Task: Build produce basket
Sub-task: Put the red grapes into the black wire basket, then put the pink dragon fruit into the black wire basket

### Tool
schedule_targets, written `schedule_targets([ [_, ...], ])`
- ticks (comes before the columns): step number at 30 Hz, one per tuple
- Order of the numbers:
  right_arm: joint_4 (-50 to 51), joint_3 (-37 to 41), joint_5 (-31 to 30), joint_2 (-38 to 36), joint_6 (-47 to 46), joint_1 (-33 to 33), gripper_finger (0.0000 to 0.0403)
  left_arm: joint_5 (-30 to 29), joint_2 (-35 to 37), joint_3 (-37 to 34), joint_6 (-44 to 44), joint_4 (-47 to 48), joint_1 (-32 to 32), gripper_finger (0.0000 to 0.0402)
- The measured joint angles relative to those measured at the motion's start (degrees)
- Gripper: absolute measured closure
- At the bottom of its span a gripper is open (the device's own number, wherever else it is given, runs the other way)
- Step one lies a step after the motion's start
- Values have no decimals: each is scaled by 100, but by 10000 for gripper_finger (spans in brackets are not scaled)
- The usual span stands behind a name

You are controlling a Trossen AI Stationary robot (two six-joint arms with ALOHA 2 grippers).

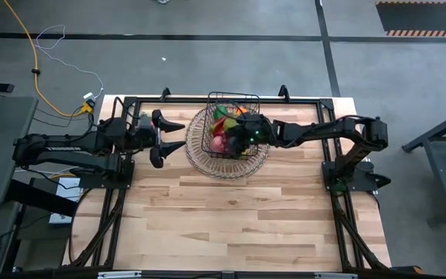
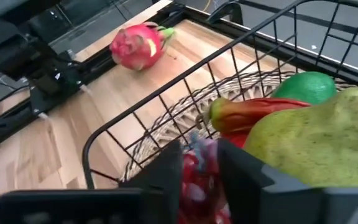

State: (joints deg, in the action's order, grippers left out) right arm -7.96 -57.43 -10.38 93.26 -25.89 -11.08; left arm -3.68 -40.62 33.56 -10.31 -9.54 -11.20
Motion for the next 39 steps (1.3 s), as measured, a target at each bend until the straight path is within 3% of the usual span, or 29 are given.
schedule_targets([
  [8, 58, -187, 27, -356, 144, 12, 162, 0, 0, 0, -1, 96, -1, 112],
  [13, 461, -629, 48, -903, 391, -93, 103, 0, 0, 0, -1, 98, -2, 112],
  [18, 1246, -739, 456, -1572, 773, -48, 93, 0, 0, 0, -2, 89, -2, 112],
  [24, 2160, -739, 979, -2218, 1144, 486, 93, 29, 0, 0, -2, 66, -1, 112],
  [28, 2134, -739, 839, -2298, 1361, 1026, 93, 44, 0, 0, -70, 42, 0, 112],
  [32, 1969, -739, 272, -2102, 1441, 1459, 93, 45, 0, 0, -158, 31, 0, 112],
  [39, 1842, -737, 121, -1534, 1443, 1681, 93, 46, 0, 0, -163, 32, 0, 112],
])
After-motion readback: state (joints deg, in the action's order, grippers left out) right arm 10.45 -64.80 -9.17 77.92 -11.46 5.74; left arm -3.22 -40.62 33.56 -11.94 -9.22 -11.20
